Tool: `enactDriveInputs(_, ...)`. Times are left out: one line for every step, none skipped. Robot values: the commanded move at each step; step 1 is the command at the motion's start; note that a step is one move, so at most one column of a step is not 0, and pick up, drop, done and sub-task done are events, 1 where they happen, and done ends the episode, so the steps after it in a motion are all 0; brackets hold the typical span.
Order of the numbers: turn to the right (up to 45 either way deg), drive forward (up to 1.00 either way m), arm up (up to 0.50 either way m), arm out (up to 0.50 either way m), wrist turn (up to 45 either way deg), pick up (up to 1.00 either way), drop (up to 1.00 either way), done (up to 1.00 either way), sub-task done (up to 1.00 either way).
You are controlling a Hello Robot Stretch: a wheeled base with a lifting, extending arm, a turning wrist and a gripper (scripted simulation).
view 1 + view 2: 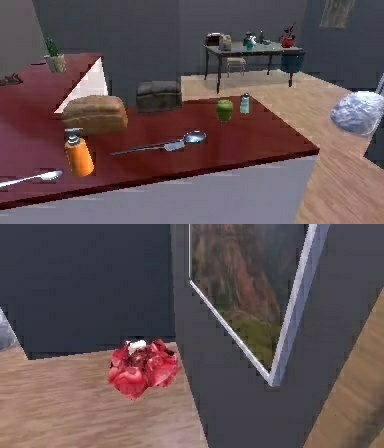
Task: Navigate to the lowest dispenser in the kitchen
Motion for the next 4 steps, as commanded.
enactDriveInputs(45.0, 0.0, 0.0, 0.0, 0.0, 0.0, 0.0, 0.0, 0.0)
enactDriveInputs(6.0, 0.0, 0.0, 0.0, 0.0, 0.0, 0.0, 0.0, 0.0)
enactDriveInputs(0.0, 0.8, 0.0, 0.0, 0.0, 0.0, 0.0, 0.0, 0.0)
enactDriveInputs(-27.0, 0.0, 0.0, 0.0, 0.0, 0.0, 0.0, 0.0, 0.0)
